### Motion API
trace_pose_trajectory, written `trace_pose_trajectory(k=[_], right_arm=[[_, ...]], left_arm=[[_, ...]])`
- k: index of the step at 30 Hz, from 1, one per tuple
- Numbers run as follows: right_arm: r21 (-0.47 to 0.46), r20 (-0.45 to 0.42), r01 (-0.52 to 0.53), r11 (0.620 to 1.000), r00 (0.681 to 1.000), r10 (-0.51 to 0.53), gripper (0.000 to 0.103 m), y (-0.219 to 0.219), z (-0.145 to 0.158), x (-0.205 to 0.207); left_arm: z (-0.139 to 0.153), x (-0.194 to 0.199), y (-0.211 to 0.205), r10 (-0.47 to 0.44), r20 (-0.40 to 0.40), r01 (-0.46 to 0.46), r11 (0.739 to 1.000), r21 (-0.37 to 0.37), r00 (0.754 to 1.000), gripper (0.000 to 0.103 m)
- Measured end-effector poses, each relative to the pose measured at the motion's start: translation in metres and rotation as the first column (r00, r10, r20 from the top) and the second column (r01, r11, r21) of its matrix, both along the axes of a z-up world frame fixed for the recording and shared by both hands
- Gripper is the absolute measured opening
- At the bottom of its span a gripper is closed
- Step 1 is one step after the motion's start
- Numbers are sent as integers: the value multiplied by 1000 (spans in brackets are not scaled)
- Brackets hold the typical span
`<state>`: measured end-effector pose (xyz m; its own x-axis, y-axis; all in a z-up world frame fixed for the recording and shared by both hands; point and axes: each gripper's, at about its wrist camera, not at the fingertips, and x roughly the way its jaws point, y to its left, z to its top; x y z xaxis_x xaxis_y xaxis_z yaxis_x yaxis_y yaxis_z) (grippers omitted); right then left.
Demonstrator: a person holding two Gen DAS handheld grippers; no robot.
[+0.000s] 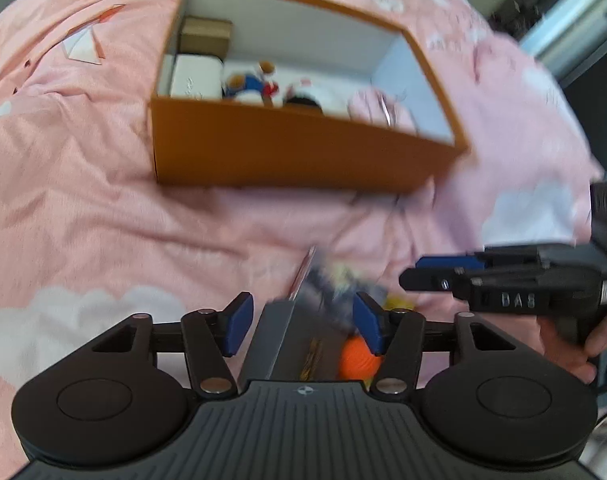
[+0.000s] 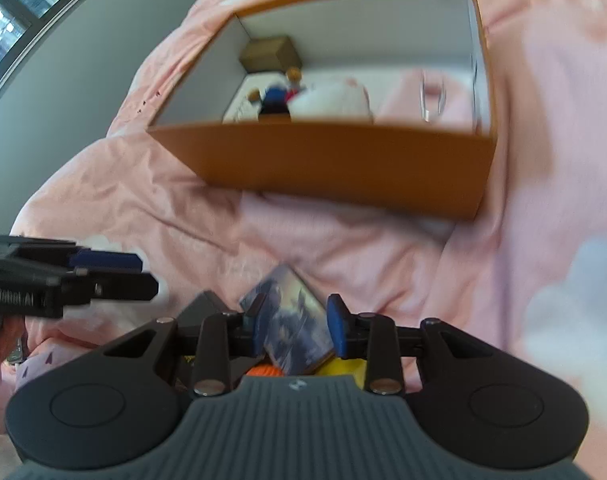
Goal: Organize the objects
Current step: 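Move both tools to the dark grey box and illustrated card, then grasp the dark grey box with the left tool while the right tool grasps the illustrated card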
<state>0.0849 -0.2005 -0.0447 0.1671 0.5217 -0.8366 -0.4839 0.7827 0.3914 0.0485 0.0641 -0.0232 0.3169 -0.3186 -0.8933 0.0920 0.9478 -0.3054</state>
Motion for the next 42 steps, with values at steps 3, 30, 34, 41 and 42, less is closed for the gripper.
trace_pose_trajectory(k=[3,30,34,41,42], right_arm=[[7,-9,4,1000,1000,-3,35,7,-13,-7],[-248,186,-298,922,919,347,59,42,-27,-24],[-285,167,-373,883,888,429,59,52,-30,-18],[-319,128,-459,829,846,518,60,75,-36,-13],[-331,122,-469,819,839,530,63,79,-38,-13]], left_arm=[[-12,-8,-7,-45,-11,46,998,44,999,70],[-53,-18,9,38,-69,-42,997,-62,997,45],[-32,-18,14,57,-6,-57,997,-42,998,43],[-19,-11,29,100,32,-100,995,-16,994,42],[-22,-10,30,89,14,-89,996,-20,996,42]])
